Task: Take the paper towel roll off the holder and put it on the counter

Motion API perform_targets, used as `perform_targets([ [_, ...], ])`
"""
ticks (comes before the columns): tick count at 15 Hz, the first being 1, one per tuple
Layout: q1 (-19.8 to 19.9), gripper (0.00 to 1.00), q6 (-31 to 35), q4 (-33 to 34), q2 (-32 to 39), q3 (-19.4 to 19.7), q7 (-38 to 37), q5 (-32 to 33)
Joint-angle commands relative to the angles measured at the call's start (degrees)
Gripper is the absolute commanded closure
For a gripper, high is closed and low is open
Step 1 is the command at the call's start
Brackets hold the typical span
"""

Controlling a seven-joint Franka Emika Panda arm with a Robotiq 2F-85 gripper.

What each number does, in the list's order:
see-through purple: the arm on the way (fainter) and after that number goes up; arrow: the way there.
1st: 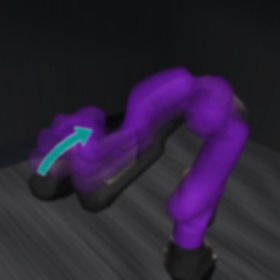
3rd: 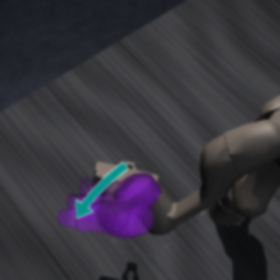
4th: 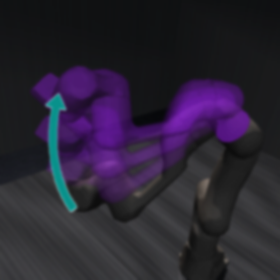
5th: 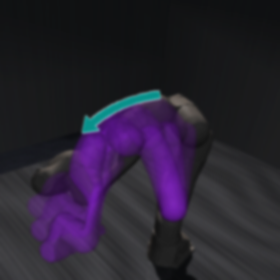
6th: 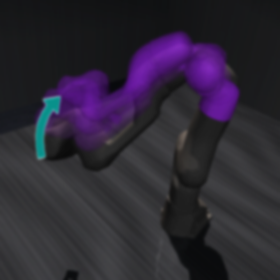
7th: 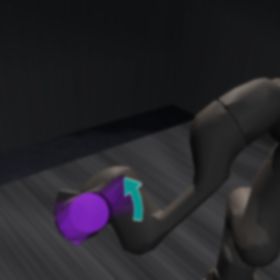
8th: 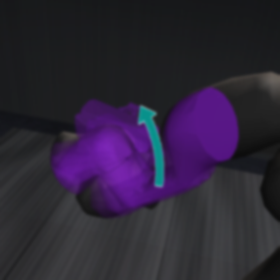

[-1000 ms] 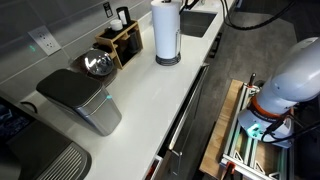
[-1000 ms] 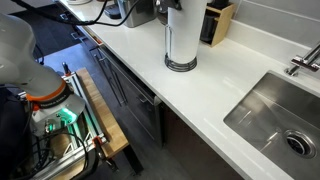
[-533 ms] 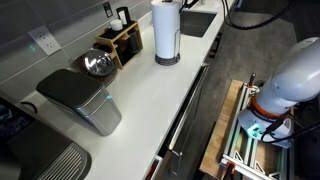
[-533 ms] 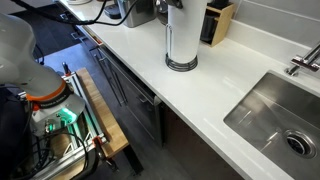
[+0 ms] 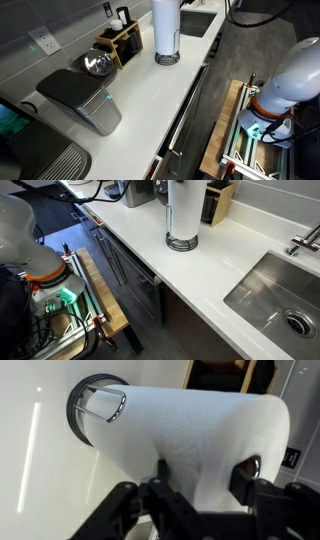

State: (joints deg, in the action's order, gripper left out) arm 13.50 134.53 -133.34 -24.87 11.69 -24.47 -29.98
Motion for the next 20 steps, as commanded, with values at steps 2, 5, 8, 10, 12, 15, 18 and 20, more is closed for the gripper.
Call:
perform_targets([
  [2,1.20,0.66,-1.26,1.61,-2.14,-1.22,-1.15,4.91],
  [5,1.09,0.66,-2.54,3.58,-2.50,-1.58,-0.81,7.40],
  [8,0.61,0.66,-4.36,5.85,-2.90,-1.50,0.16,8.54],
  [10,1.02,0.66,-6.26,7.78,-2.74,-1.82,-0.27,10.25],
  [12,1.19,0.66,-7.94,9.56,-2.40,-1.99,-0.66,11.71],
  [15,0.81,0.66,-10.25,11.78,-2.08,-1.65,-0.15,12.00],
  [18,0.54,0.66,-11.75,14.18,-1.94,-1.48,0.59,12.07],
  [20,0.67,0.66,-12.75,15.92,-1.89,-1.67,0.54,12.63],
])
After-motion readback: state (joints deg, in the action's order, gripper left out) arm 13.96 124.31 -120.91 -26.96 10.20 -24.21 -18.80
